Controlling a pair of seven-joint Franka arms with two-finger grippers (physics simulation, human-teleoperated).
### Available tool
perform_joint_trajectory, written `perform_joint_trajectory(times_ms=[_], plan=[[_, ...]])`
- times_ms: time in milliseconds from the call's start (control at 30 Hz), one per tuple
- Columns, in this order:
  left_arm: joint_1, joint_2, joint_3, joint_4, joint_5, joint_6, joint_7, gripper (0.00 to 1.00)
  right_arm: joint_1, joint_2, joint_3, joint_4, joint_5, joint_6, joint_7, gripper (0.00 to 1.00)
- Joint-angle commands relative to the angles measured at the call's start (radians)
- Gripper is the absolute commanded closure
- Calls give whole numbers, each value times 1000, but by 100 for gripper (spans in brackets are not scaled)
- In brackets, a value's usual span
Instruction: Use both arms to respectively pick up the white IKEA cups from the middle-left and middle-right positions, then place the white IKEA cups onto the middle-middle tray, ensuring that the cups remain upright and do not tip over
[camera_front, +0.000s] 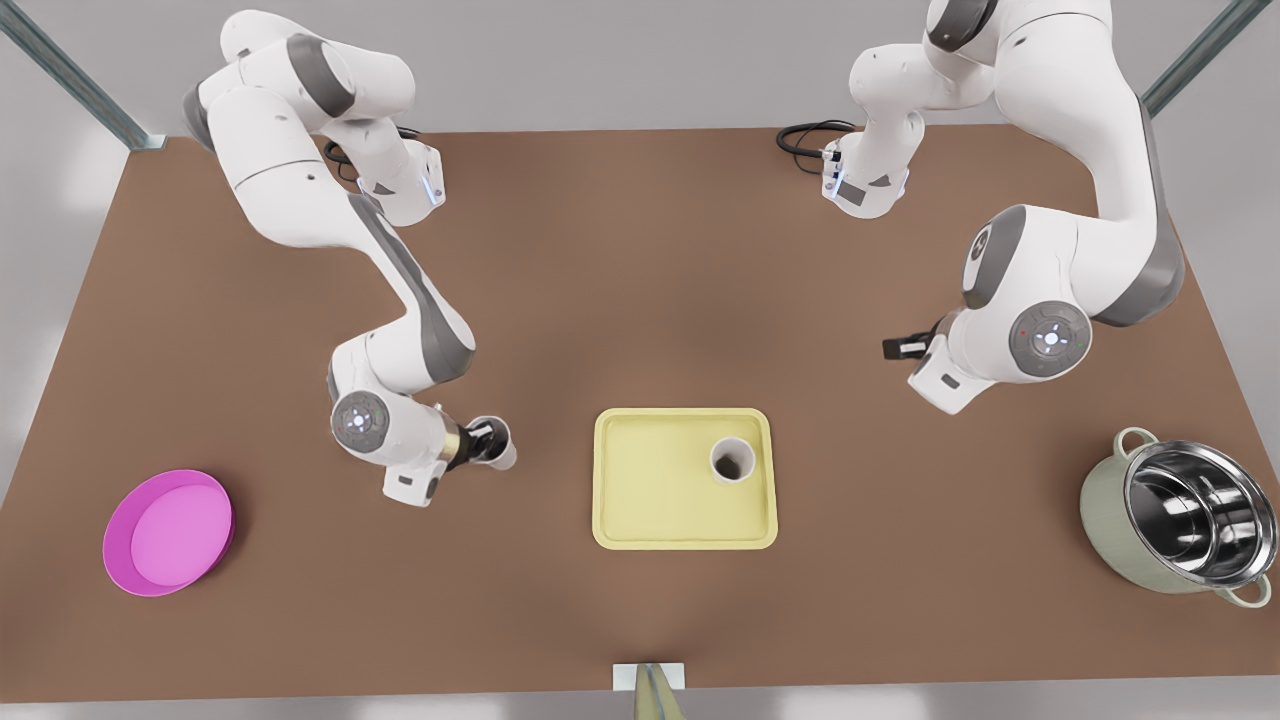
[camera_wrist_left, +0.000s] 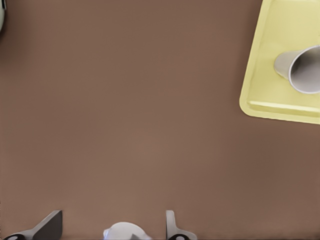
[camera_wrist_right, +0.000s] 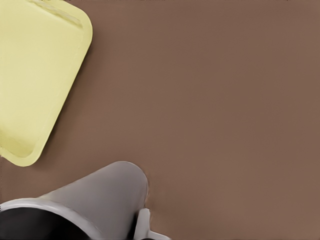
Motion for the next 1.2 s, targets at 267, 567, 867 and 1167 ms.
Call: perform_joint_trajectory(times_ms=[267,567,867,1167], plan=[[-14,-7,-17,-7,7,-21,118,0,212,196,-18,256,-125,82,961,79],[0,-2,-34,-9,7,-42,102,0,258,307,-16,391,-123,89,959,79],[19,12,-34,-4,8,-58,105,0,309,365,-15,391,-122,221,959,79],[15,12,-34,0,13,-39,105,0,324,367,-19,373,-206,228,954,0]])
